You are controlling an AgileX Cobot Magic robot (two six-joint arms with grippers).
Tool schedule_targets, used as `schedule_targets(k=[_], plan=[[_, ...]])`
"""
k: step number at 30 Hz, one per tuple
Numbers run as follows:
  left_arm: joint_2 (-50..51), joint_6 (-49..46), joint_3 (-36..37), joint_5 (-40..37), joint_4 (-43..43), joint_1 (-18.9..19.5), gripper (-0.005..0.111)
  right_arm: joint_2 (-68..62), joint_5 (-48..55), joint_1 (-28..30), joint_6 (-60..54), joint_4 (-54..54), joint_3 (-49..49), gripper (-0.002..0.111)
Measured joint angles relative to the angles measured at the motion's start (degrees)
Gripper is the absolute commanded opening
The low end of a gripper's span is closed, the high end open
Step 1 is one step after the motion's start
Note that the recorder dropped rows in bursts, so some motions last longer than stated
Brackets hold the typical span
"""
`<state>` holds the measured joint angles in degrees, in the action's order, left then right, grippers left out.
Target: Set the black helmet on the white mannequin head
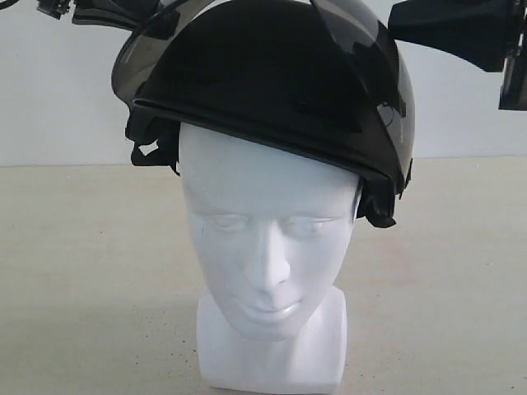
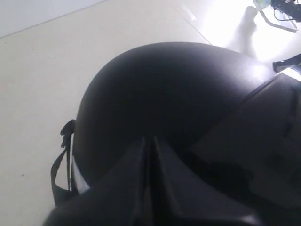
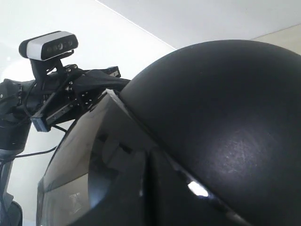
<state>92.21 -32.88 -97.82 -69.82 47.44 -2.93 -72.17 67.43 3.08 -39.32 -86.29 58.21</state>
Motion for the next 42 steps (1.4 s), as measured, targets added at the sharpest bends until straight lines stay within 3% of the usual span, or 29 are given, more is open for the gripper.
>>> schedule_targets(k=[10,17,29,42], plan=[[-3.2,0.8,6.4,2.5,-1.2,-0.8,0.004,0.0,-1.3,-4.7,0.0,-3.1,0.6,0.000],[-7.3,0.3,12.1,3.0,-2.7,-0.8,0.004,0.4,3.5,-9.1,0.2,-2.6,1.0,0.000],[-12.0,0.0,18.6,3.1,-2.8,-0.8,0.004,0.6,5.6,-9.6,1.4,-0.9,1.0,0.000],[-14.0,-0.2,23.2,3.3,-4.5,-0.8,0.004,0.8,7.1,-13.9,2.1,4.8,1.0,0.000]])
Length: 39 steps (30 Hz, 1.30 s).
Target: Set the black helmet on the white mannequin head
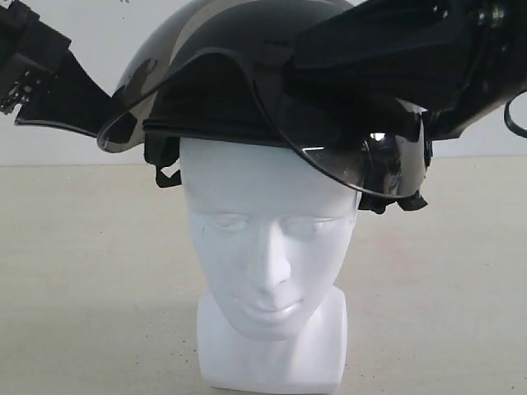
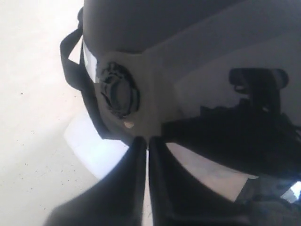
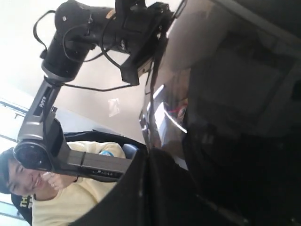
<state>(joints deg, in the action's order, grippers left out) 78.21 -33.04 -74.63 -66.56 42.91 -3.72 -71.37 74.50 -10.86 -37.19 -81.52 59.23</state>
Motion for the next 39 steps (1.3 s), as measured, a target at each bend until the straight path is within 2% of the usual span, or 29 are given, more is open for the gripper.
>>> schedule_targets(k=[16,22,32,39], plan=[[-4.4,-0.4,0.2,-2.0,-1.2,-0.2,0.004,6.9,-1.0,-1.0,1.1,10.6,-0.5,0.000],[-5.8,0.4,-1.9,-3.0,-3.4,-0.4,0.004,12.1,-6.4,3.0,2.4,11.7,-0.5,0.000],[-5.2,3.8,-11.8,-1.7,-4.8,-0.4,0.004,14.1,-17.3,11.0,4.2,11.6,-0.5,0.000],[4.0,4.9,-21.2,0.1,0.2,-0.4,0.004,6.4,-17.1,12.8,0.5,4.3,1.5,0.000]])
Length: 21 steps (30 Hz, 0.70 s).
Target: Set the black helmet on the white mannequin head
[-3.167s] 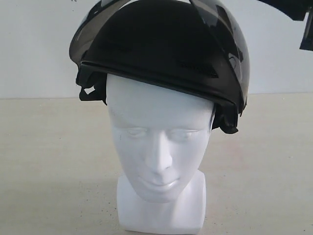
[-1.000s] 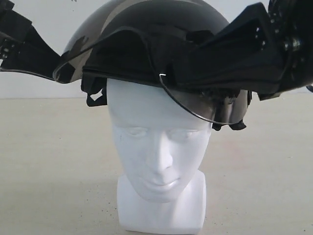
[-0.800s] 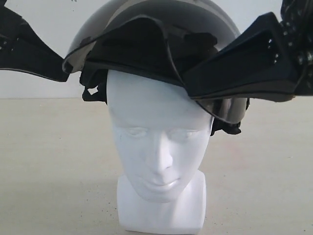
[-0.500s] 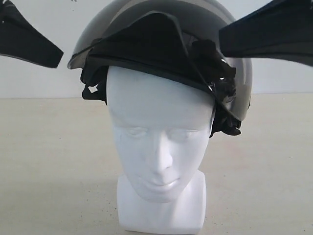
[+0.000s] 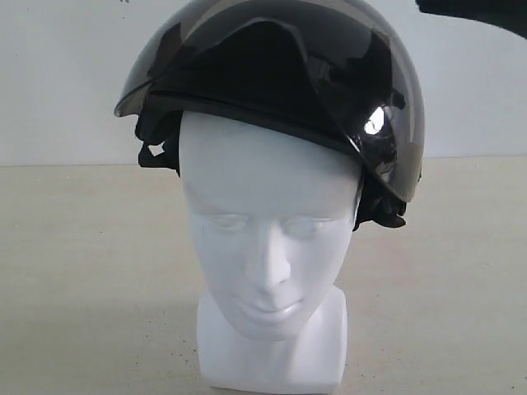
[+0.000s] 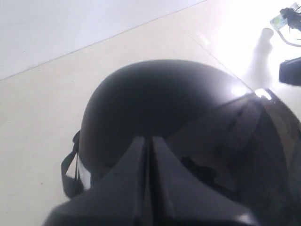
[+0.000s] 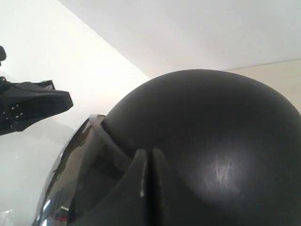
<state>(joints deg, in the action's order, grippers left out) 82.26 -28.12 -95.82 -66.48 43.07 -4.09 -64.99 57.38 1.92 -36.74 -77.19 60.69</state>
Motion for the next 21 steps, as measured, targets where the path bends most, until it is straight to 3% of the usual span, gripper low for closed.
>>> schedule_targets(k=[8,17,21], plan=[[11.5,-1.3,-6.0,-3.0,11.1,0.0,0.004,-10.0,5.1,0.2,-7.1,-5.7,0.9,0.000],[14.7,-1.1,-6.1,-3.3,13.0,-0.1,0.004,-12.0,10.3,0.4,-9.7,-8.5,1.4,0.000],[14.7,-0.9,-5.5,-3.1,14.6,-2.0,0.004,-12.1,10.9,0.3,-9.7,-9.2,1.4,0.000]])
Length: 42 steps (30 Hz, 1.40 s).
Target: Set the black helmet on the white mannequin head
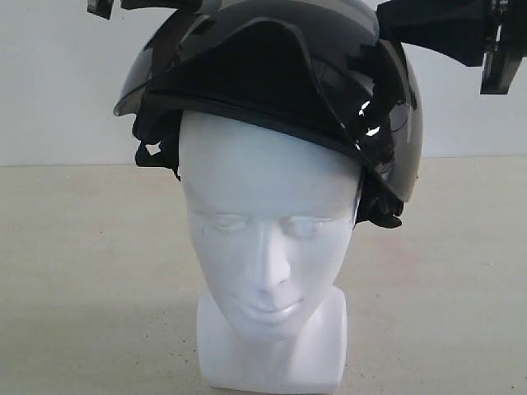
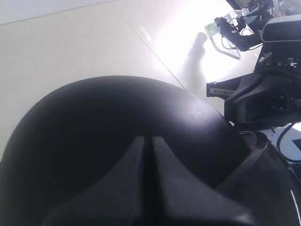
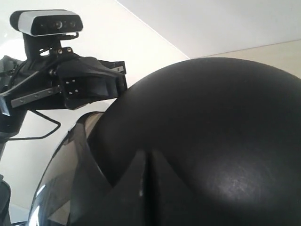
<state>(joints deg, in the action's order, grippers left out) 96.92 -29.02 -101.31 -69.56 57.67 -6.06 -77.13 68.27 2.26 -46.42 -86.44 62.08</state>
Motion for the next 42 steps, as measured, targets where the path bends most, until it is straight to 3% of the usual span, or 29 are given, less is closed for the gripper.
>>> schedule_targets(k=[9,20,31,42], plan=[[-4.9,-1.5,7.2,4.2,-0.5,-1.0,0.004,0.0,-1.5,-4.9,0.1,-3.1,0.1,0.000],[-10.6,-5.1,16.6,6.8,0.8,-0.7,0.004,2.3,0.5,-5.7,2.3,0.0,0.3,0.000],[-13.1,-6.1,20.5,8.2,1.5,-0.5,0.004,2.9,1.0,-6.1,5.5,2.3,0.3,0.000],[-18.2,-6.6,27.1,7.9,-0.9,-0.5,0.004,3.6,3.0,-10.8,6.7,6.4,0.5,0.000]])
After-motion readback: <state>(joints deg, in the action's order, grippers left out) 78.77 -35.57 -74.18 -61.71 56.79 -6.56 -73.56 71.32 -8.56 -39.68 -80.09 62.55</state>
